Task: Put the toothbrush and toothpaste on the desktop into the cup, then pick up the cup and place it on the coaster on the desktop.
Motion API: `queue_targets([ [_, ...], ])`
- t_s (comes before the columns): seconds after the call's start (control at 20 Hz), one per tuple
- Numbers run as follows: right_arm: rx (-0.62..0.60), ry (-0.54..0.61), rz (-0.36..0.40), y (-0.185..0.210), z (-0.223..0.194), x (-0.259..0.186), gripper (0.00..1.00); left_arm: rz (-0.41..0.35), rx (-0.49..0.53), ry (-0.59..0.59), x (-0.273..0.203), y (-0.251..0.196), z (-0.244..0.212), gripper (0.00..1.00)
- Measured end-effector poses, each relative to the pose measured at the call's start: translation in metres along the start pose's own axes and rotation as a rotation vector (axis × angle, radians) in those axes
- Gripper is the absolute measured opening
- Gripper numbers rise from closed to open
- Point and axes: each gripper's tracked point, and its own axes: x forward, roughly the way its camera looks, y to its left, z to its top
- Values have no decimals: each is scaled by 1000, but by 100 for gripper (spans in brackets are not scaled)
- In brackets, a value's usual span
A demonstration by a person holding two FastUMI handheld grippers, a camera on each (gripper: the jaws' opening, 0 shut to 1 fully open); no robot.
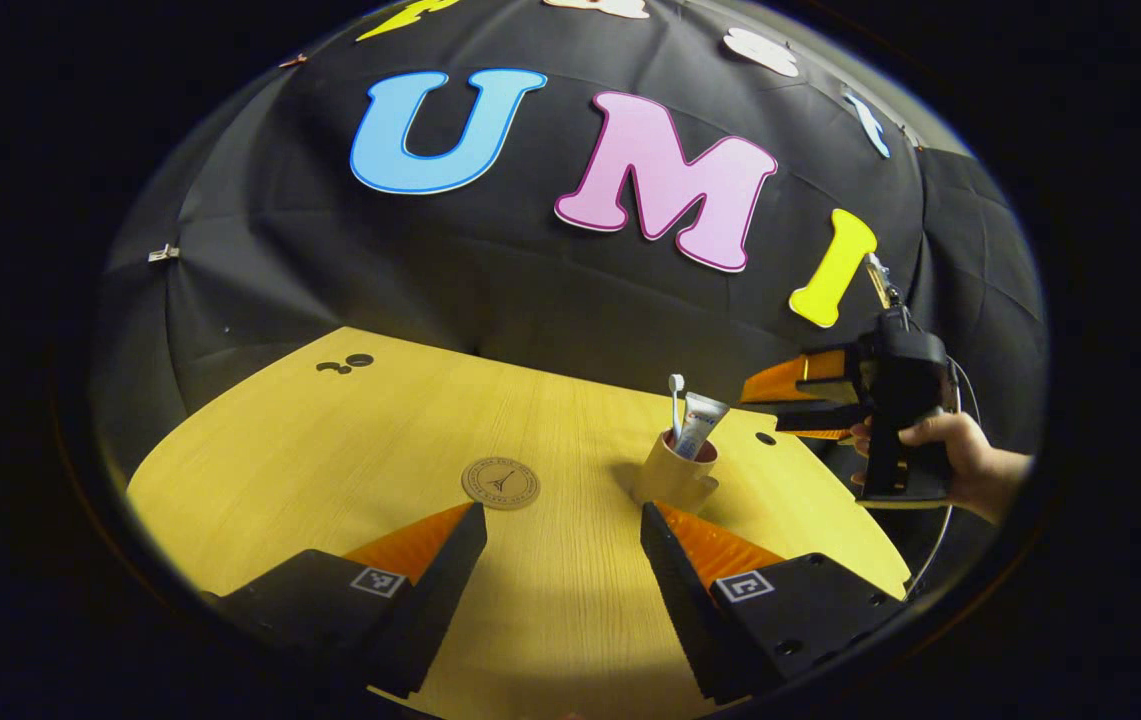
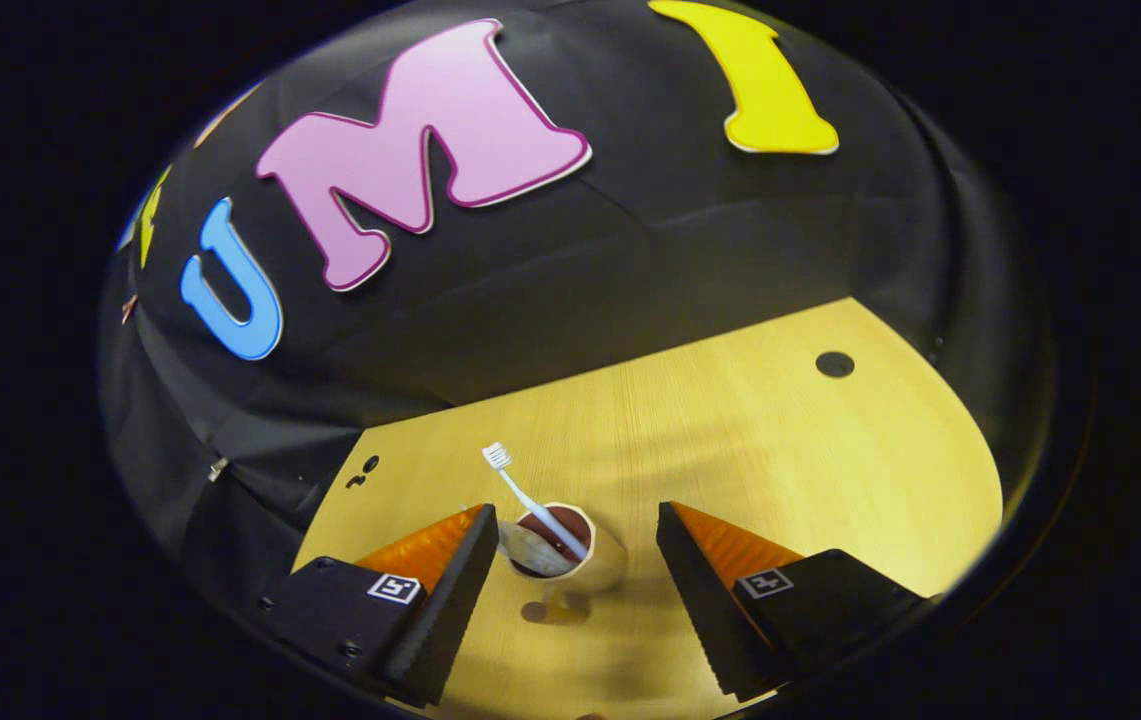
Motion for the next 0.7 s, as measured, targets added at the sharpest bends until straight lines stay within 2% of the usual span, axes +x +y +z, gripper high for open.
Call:
queue_targets([
  [0.3,27,232,-116,-11,-44,4,98,-55,68,34,-19,-14,8,96],
  [0.45,0,303,-191,-19,-61,3,97,-81,70,59,-27,-19,6,96],
  [0.7,-12,441,-265,-10,-97,24,96,-90,82,137,-42,-17,-7,97],
])
